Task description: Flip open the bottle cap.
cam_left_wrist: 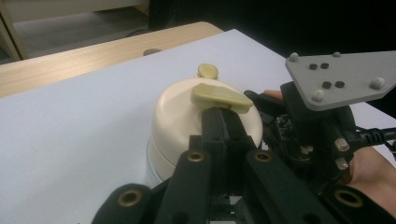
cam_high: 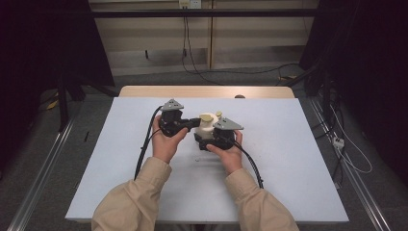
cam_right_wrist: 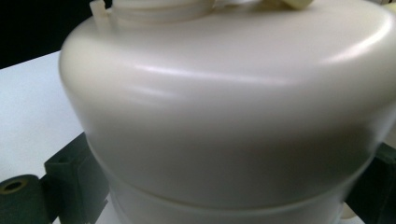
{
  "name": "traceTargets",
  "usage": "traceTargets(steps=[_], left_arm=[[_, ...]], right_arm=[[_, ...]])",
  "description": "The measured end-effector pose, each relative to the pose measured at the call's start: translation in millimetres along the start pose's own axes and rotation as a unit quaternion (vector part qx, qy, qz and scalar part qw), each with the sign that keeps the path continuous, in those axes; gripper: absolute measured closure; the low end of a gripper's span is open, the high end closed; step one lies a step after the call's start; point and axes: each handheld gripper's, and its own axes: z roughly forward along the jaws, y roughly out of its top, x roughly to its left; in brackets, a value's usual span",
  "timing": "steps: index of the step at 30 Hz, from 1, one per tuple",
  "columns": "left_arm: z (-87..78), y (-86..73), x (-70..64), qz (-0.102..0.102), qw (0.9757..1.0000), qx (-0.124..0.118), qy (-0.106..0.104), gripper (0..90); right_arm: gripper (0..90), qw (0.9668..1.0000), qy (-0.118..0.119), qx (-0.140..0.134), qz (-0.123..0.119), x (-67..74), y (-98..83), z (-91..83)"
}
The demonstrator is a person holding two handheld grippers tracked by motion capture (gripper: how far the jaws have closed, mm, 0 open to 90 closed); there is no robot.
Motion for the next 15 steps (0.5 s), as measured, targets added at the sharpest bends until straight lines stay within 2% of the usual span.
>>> traceTargets(steps=[4,15], left_arm=[[-0.1,3.8,-1.3,0.003,1.0,0.005,0.003,90.0],[0.8,5.9,-0.1,-0.002,1.0,-0.002,0.006,90.0]], right_arm=[[4.6,1.0,0.0,0.0,0.0,-0.1,0.0,0.0],[4.6,1.0,0.001,0.002,0.0,-0.2,0.2,0.0]])
